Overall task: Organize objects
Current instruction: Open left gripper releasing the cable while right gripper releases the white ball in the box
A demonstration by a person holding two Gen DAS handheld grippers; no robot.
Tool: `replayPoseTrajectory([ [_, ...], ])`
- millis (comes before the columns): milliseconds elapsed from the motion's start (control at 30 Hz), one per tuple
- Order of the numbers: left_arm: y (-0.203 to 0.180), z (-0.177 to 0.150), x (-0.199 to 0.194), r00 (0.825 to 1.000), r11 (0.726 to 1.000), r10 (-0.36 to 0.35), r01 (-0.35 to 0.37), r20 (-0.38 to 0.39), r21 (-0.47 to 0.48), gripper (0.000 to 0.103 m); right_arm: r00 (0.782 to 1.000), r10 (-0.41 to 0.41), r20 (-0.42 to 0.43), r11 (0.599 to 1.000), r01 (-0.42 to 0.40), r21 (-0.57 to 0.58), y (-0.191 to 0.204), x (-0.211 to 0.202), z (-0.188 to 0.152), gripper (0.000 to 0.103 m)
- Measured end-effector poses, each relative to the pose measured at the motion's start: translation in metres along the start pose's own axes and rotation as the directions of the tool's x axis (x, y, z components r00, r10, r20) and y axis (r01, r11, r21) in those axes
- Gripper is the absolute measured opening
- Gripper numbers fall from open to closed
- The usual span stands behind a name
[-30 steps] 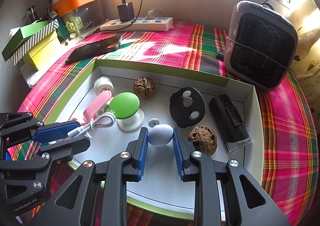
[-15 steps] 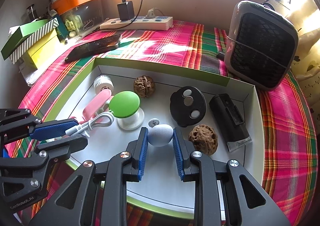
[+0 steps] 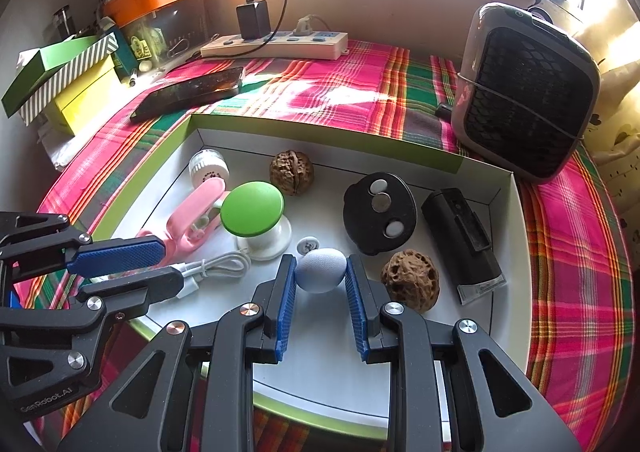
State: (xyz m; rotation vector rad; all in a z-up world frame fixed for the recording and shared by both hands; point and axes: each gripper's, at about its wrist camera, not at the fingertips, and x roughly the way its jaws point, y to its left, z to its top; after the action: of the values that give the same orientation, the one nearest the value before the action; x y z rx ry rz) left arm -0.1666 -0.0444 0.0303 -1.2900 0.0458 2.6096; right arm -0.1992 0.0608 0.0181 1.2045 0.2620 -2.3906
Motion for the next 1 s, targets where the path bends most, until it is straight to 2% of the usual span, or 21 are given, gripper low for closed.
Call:
replayPoseTrajectory([
  [367,0.002,0.0,0.002,1.0,1.0,-0.008,0.008,-0.007,-0.018,0.018,1.0,-0.01,0.0,1.0,0.01,0.008,-0.001,0.0,0.0,0.027],
  [467,0.003,0.0,0.002,1.0,1.0,-0.007,0.007,-0.007,-0.02,0.018,1.0,-0.012,0.0,1.0,0.012,0.011,-0.002,-0.001,0.0,0.029],
  [633,0.004,0.0,0.002,1.0,1.0,-0.002,0.001,-0.009,-0.028,0.02,1.0,-0.013,0.008,1.0,0.013,0.016,-0.001,-0.005,-0.001,0.039],
  [1000,0.002,-0.003,-0.008,0.999,0.998,0.038,-0.038,0.005,-0.044,0.026,0.999,-0.016,0.048,0.999,0.013,0.043,0.001,-0.025,-0.006,0.045],
])
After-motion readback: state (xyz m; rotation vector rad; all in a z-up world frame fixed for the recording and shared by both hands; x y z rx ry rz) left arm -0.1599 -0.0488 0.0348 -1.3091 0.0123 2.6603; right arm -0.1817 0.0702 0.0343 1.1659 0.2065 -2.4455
